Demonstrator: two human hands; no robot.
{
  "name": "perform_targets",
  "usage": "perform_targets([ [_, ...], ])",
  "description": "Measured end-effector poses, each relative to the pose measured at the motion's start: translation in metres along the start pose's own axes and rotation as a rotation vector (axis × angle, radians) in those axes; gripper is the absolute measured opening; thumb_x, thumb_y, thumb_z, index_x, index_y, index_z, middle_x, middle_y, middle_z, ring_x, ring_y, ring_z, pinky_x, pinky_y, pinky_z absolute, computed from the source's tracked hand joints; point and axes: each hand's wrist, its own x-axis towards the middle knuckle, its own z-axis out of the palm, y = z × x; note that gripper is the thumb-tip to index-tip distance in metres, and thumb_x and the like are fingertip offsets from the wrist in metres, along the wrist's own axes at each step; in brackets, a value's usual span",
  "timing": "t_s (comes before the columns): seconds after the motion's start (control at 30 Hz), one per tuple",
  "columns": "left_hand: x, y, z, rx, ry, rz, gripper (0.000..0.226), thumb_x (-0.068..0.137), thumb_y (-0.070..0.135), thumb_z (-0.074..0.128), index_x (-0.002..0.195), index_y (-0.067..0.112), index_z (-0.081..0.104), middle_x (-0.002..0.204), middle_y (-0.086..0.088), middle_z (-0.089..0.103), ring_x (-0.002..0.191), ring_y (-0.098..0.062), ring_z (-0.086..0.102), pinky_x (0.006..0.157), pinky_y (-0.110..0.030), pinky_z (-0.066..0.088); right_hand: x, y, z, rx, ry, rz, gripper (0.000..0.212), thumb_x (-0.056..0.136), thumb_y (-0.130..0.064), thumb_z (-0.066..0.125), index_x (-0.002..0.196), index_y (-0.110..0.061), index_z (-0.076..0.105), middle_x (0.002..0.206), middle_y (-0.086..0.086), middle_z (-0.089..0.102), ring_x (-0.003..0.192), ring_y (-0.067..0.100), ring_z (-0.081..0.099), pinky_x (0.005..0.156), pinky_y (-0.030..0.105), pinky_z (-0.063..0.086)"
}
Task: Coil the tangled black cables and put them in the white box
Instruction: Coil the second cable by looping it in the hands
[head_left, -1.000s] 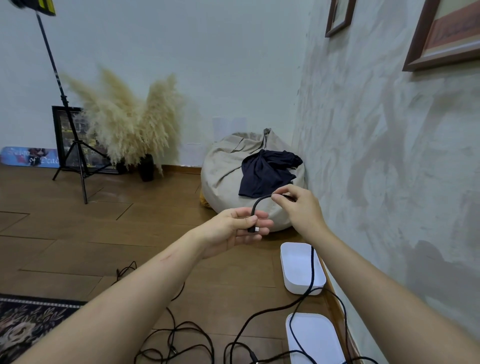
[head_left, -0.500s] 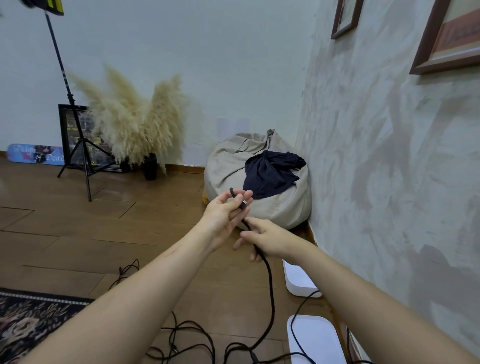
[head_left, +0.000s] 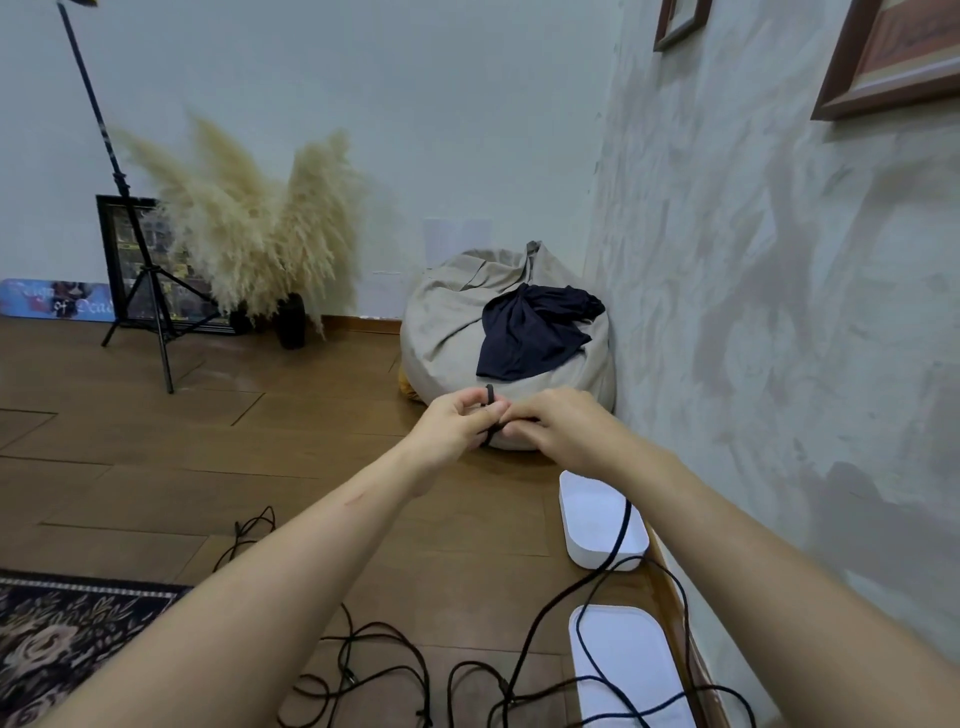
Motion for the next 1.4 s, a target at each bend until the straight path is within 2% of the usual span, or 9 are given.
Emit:
perform_targets([
  [0.07, -0.001, 0.001, 0.0, -0.044, -0.016, -0.02, 0.029, 0.102, 0.037, 0.061, 0.113, 0.013, 0.072, 0.11, -0.012, 0.073, 0.109, -0.022, 0.067, 0.1, -0.031, 0.05, -0.001, 0.003, 0.002, -0.009, 0.07, -0.02, 0.019, 0.102, -0.036, 0.056, 0.105, -0.031, 0.074, 0.089, -0.007, 0.072, 0.082, 0.015, 0.061, 0.074, 0.038, 0.048],
  [0.17, -0.002, -0.002, 0.0, -0.059, -0.028, -0.045, 0.032, 0.109, 0.037, 0.049, 0.099, 0.015, 0.071, 0.09, -0.006, 0.062, 0.082, -0.014, 0.053, 0.072, -0.018, 0.045, 0.0, 0.002, 0.004, -0.005, 0.086, -0.034, 0.017, 0.1, -0.038, 0.058, 0.099, -0.032, 0.074, 0.093, -0.008, 0.072, 0.086, 0.014, 0.062, 0.075, 0.038, 0.048],
  [0.27, -0.004, -0.005, -0.002, -0.026, -0.073, -0.038, 0.028, 0.108, 0.029, 0.051, 0.1, 0.011, 0.07, 0.085, -0.002, 0.061, 0.074, -0.009, 0.052, 0.07, -0.021, 0.042, 0.001, 0.002, 0.005, 0.017, 0.094, -0.023, 0.016, 0.098, -0.039, 0.06, 0.097, -0.032, 0.075, 0.09, -0.008, 0.072, 0.086, 0.013, 0.062, 0.075, 0.037, 0.048],
  [0.47, -0.004, -0.002, -0.007, -0.048, -0.2, -0.124, 0.03, 0.107, 0.032, 0.053, 0.11, 0.006, 0.067, 0.108, -0.016, 0.067, 0.095, -0.022, 0.054, 0.091, -0.034, 0.039, -0.002, 0.004, -0.002, 0.154, 0.175, 0.05, 0.021, 0.086, -0.04, 0.076, 0.084, -0.03, 0.057, 0.081, -0.013, 0.065, 0.074, 0.0, 0.056, 0.063, 0.018, 0.04],
  [0.6, -0.004, 0.0, -0.006, -0.043, -0.313, -0.187, 0.026, 0.111, 0.025, 0.042, 0.104, 0.014, 0.064, 0.112, -0.015, 0.074, 0.11, -0.03, 0.054, 0.073, -0.024, 0.039, -0.008, 0.011, -0.004, 0.196, 0.152, 0.112, 0.031, 0.077, -0.047, 0.081, 0.077, -0.028, 0.057, 0.077, -0.01, 0.06, 0.068, 0.004, 0.05, 0.06, 0.025, 0.038],
  [0.73, -0.005, 0.007, -0.005, -0.073, -0.389, -0.22, 0.018, 0.109, 0.024, 0.048, 0.111, 0.01, 0.058, 0.115, -0.011, 0.072, 0.135, -0.03, 0.055, 0.109, -0.036, 0.041, -0.009, 0.017, -0.006, 0.282, 0.147, 0.165, 0.033, 0.076, -0.045, 0.083, 0.078, -0.02, 0.062, 0.073, -0.003, 0.058, 0.065, 0.008, 0.045, 0.061, 0.029, 0.037],
  [1.07, -0.009, 0.004, -0.006, 0.439, -0.255, -0.032, 0.032, 0.107, 0.023, 0.054, 0.111, -0.009, 0.06, 0.098, 0.001, 0.076, 0.083, -0.003, 0.061, 0.077, -0.016, 0.047, -0.004, 0.036, -0.009, 0.271, -0.132, 0.201, 0.011, 0.1, -0.029, 0.062, 0.102, -0.023, 0.071, 0.096, 0.0, 0.07, 0.09, 0.015, 0.064, 0.084, 0.035, 0.051],
  [1.2, -0.011, 0.003, 0.0, 0.505, -0.26, -0.018, 0.031, 0.107, 0.021, 0.051, 0.109, -0.008, 0.06, 0.092, 0.007, 0.072, 0.079, 0.003, 0.06, 0.079, -0.015, 0.046, -0.009, 0.043, -0.003, 0.38, -0.147, 0.275, 0.019, 0.104, -0.031, 0.056, 0.096, -0.018, 0.068, 0.073, 0.003, 0.061, 0.064, 0.016, 0.055, 0.059, 0.032, 0.049],
  [1.4, -0.012, 0.011, 0.007, 0.429, -0.355, -0.038, 0.021, 0.108, 0.017, 0.05, 0.114, 0.006, 0.067, 0.095, 0.006, 0.071, 0.092, -0.005, 0.062, 0.088, -0.022, 0.049, -0.004, 0.038, -0.007, 0.32, 0.152, 0.174, 0.013, 0.099, -0.036, 0.062, 0.091, -0.031, 0.07, 0.078, -0.005, 0.066, 0.077, 0.015, 0.059, 0.073, 0.036, 0.047],
])
